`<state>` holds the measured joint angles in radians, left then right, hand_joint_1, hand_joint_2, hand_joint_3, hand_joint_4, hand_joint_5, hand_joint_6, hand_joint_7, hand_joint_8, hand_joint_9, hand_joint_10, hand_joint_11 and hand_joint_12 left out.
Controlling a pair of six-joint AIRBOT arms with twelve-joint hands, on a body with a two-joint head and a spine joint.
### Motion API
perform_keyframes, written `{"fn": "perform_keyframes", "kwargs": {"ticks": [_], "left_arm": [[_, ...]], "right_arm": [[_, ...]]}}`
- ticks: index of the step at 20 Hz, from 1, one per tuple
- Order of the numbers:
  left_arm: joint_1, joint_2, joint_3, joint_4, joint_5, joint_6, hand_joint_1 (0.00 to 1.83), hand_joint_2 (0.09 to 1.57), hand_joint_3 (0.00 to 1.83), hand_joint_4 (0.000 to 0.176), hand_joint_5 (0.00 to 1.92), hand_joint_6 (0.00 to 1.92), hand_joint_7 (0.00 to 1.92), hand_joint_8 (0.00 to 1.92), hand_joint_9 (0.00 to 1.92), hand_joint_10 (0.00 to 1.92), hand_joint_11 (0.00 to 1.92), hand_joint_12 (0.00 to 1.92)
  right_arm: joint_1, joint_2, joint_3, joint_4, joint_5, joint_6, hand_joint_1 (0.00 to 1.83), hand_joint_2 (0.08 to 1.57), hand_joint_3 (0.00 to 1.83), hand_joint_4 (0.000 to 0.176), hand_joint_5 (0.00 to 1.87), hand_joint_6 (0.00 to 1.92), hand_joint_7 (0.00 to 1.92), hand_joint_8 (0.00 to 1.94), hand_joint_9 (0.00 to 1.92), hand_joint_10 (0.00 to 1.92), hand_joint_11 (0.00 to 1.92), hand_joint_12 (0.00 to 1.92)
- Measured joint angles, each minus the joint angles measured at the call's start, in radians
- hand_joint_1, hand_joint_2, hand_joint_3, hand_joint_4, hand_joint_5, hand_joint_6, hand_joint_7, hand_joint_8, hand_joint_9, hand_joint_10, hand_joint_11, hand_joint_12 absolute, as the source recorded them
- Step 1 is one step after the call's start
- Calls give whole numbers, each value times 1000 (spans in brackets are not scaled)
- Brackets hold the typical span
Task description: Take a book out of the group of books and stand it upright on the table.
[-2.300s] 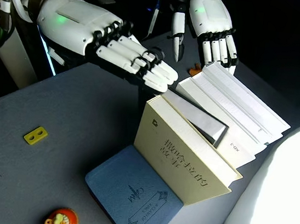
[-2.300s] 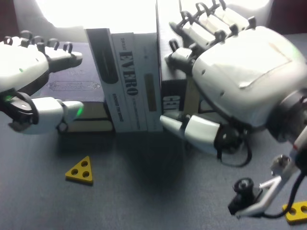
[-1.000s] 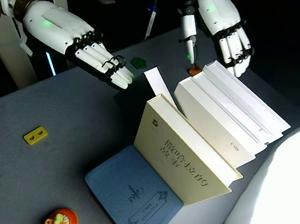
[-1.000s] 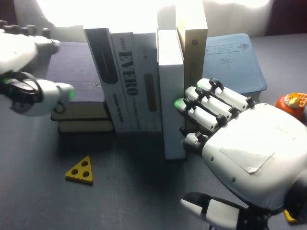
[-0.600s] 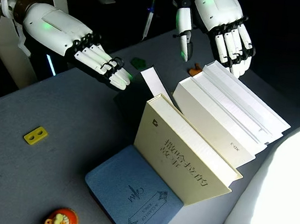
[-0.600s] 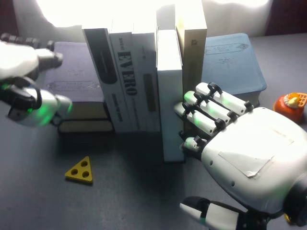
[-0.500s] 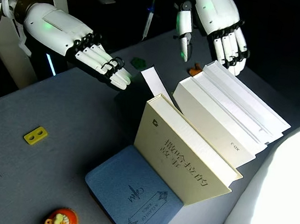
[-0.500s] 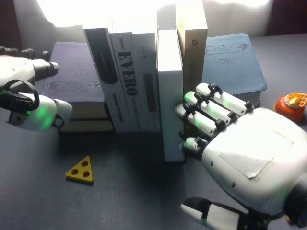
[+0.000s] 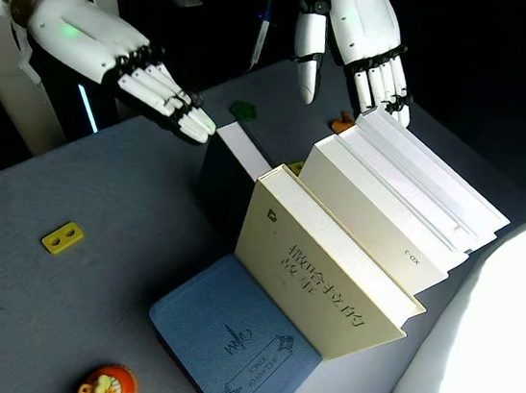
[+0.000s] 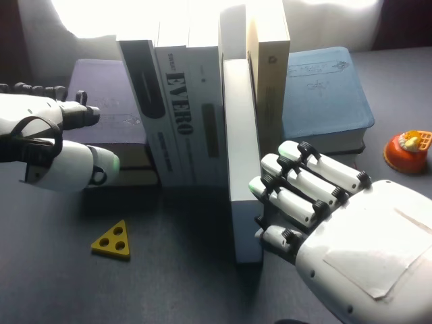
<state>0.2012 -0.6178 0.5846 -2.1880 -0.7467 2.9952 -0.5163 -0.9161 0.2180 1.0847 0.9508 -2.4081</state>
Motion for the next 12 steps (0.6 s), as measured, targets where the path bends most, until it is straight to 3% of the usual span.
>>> {"fn": "perform_keyframes", "kwargs": {"ticks": [3,8,10,12], "left_arm": [[-15,6,-7,6,25,1,0,1384,0,0,55,2,35,3,37,5,26,16],[-34,8,-38,26,45,1,0,1399,4,0,27,1,17,0,28,0,18,18],[-34,14,-53,22,43,1,0,1407,6,0,25,2,13,3,15,1,14,19],[-34,24,-66,32,38,1,0,1408,6,0,21,1,4,0,2,0,5,17]], "right_arm": [[2,7,-24,0,23,-6,449,1120,0,0,616,132,107,0,0,0,0,0],[79,9,-30,3,55,-12,439,1107,0,0,604,123,134,10,0,0,0,0],[121,8,13,-10,38,45,434,1116,0,0,612,125,116,0,0,0,0,0],[126,8,62,-100,26,133,461,1111,0,0,627,131,133,8,0,0,0,0]]}}
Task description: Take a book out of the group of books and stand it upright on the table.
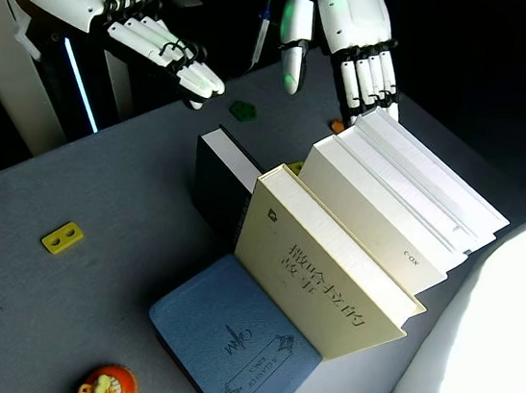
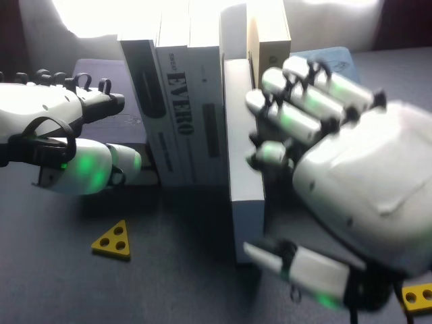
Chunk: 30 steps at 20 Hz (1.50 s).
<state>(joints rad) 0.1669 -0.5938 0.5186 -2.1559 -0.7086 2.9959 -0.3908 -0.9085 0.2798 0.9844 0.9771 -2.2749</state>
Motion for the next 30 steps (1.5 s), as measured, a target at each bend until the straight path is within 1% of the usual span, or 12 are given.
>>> {"fn": "perform_keyframes", "kwargs": {"ticks": [8,9,10,11,12,14,15,17,18,21,24,30], "left_arm": [[-6,22,-47,36,-73,1,0,1411,1,0,83,8,70,4,53,7,44,35],[-18,22,-49,35,-85,0,0,1409,1,0,148,11,148,6,125,5,1,318],[-31,21,-54,35,-105,1,0,1409,1,0,148,11,148,6,125,5,1,318],[-43,13,-60,36,-138,0,2,1409,0,0,191,16,196,12,178,17,0,424],[-56,10,-70,38,-167,0,107,1377,0,0,401,21,582,22,565,68,41,1099],[-60,10,-71,31,-185,0,122,1372,0,0,427,13,624,12,607,57,38,1184],[-60,10,-71,24,-200,0,190,1376,0,0,719,13,861,39,747,337,263,1338],[-60,10,-71,24,-201,0,126,1401,1,0,838,79,902,100,542,1004,269,1569],[-60,10,-71,24,-203,0,197,1400,0,0,684,708,749,805,534,1237,286,1671],[-61,10,-73,24,-206,0,280,1401,0,0,566,1495,590,1573,477,1721,311,1909],[-63,10,-84,23,-209,-1,303,1398,0,0,640,1789,678,1785,573,1911,456,1921],[-78,-2,-95,24,-232,0,252,1430,3,0,633,1921,726,1921,638,1921,591,1921]], "right_arm": [[85,47,161,-244,-262,408,392,1133,7,0,506,75,221,31,87,36,0,0],[104,49,196,-240,-308,442,324,1154,15,0,495,69,275,45,173,72,29,15],[116,49,213,-248,-332,475,324,1154,15,0,495,69,275,45,173,72,29,15],[127,49,231,-261,-356,520,306,1173,0,0,519,58,356,15,233,106,5,293],[140,49,249,-272,-389,537,332,1187,0,0,679,258,722,126,431,768,0,1499],[139,49,253,-270,-409,537,330,1190,0,0,631,420,749,159,401,956,0,1630],[139,49,253,-272,-429,537,353,1214,2,0,679,886,762,913,500,1463,182,1885],[139,49,253,-278,-433,540,320,1239,4,0,689,981,767,1276,556,1743,295,1920],[139,49,253,-278,-433,540,302,1247,5,0,691,1017,823,1403,630,1873,362,1921],[139,48,253,-278,-433,541,265,1255,3,0,861,1213,905,1672,779,1921,536,1921],[139,45,253,-279,-429,541,316,1256,5,0,1040,1778,1127,1935,1117,1921,968,1921],[139,46,250,-281,-425,543,326,1278,7,0,1059,1844,1160,1941,1159,1921,1052,1921]]}}
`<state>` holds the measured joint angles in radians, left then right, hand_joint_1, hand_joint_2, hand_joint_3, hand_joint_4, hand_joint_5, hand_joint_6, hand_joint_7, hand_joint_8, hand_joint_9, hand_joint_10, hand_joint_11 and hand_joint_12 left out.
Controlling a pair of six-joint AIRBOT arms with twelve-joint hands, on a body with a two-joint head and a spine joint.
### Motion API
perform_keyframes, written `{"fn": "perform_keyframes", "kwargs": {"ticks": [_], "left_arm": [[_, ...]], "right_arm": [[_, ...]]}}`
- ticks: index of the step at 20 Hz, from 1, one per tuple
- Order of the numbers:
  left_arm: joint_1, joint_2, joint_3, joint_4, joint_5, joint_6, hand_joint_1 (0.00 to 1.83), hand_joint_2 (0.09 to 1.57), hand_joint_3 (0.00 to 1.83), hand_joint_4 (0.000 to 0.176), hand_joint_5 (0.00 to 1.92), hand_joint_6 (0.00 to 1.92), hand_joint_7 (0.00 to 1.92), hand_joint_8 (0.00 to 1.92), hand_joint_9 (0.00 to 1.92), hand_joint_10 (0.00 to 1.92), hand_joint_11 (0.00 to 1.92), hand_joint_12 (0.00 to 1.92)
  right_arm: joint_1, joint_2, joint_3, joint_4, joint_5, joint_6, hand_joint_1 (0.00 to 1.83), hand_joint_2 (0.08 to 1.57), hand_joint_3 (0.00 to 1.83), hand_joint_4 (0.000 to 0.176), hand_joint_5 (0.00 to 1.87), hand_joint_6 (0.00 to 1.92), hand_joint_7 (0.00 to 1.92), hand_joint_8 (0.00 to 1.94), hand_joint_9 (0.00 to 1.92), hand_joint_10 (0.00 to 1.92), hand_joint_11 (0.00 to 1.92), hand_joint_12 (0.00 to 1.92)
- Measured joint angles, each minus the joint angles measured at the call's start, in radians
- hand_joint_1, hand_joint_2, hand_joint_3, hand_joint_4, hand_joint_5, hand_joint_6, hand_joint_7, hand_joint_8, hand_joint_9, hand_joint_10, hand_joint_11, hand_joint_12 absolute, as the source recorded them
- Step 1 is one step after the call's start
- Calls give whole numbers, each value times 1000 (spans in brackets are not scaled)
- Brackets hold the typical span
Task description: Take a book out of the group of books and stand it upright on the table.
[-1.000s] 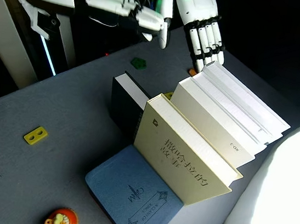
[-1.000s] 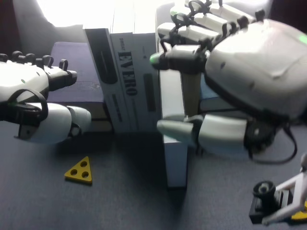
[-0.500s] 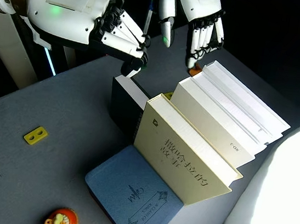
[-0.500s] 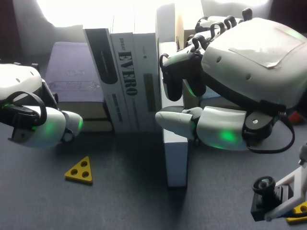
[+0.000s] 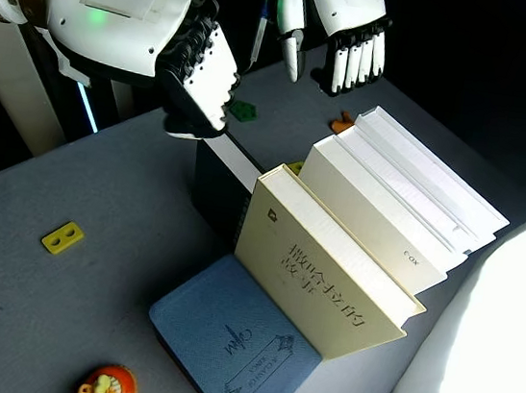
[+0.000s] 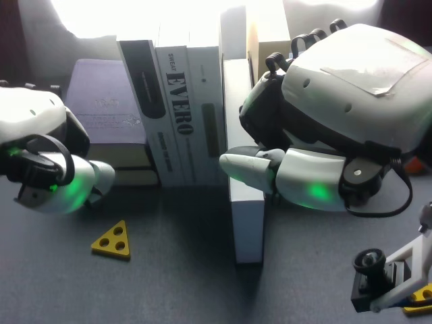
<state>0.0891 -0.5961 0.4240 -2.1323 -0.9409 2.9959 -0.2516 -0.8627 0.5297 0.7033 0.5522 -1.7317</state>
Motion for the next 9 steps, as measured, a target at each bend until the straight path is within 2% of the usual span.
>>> {"fn": "perform_keyframes", "kwargs": {"ticks": [3,6,9], "left_arm": [[0,0,-5,1,-6,0,266,1427,1,0,655,1921,735,1921,659,1921,610,1921],[0,0,-5,1,-15,0,241,1434,3,0,605,1921,694,1921,619,1921,538,1921],[0,0,-6,1,-15,0,270,1418,0,0,617,1921,693,1921,654,1921,547,1921]], "right_arm": [[0,0,0,-1,0,0,254,1294,9,0,1037,1906,1155,1941,1127,1921,988,1921],[0,0,0,-1,1,0,272,1297,7,0,1052,1905,1173,1941,1157,1921,1041,1921],[0,0,-4,0,3,0,308,1293,2,0,1042,1919,1141,1941,1127,1921,997,1921]]}}
